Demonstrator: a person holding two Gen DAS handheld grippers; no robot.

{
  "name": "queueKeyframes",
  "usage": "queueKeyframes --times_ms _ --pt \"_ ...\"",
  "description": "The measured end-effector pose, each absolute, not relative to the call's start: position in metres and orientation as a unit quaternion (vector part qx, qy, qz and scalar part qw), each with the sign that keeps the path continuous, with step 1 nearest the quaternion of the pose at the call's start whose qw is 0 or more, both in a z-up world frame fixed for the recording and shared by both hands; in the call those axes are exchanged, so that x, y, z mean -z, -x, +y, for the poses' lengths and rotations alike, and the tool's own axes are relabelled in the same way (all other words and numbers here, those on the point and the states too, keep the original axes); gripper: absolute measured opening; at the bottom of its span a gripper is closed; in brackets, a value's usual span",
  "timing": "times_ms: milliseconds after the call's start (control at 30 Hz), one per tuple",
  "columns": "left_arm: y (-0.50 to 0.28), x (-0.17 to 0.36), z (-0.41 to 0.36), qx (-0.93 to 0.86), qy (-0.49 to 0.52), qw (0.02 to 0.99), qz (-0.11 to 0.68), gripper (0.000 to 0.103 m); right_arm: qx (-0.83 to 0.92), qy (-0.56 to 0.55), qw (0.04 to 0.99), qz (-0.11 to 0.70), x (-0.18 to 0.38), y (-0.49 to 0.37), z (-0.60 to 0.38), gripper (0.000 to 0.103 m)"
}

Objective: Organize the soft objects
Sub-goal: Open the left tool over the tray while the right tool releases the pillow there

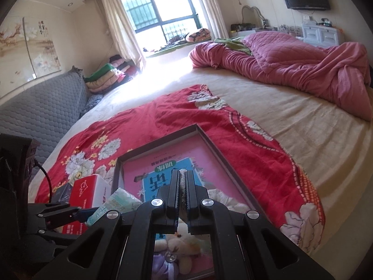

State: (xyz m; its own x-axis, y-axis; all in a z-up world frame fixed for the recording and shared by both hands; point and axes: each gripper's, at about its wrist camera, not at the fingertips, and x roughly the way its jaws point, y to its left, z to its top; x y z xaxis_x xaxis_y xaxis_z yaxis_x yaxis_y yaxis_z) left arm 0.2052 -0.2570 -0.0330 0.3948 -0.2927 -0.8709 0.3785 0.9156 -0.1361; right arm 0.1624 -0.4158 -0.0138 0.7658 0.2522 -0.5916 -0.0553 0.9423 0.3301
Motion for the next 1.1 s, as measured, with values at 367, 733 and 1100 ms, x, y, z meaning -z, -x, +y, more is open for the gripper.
queueKeyframes --times_ms 367,733,1100 --pt "-0.213 0.051 -0.265 0.196 -0.055 0.821 0.533 0.049 -0.125 -0.197 0.893 0.384 0.042 -0.171 -0.41 0.006" --pt "-0.215 0.056 -0.274 0.193 -0.081 0.816 0.539 0.049 -0.139 -0.241 0.868 0.411 0.059 -0.173 -0.417 0.01" --pt "-0.216 0.063 -0.287 0.189 -0.11 0.805 0.551 0.049 -0.134 -0.247 0.874 0.397 0.051 -0.168 -0.424 0.027"
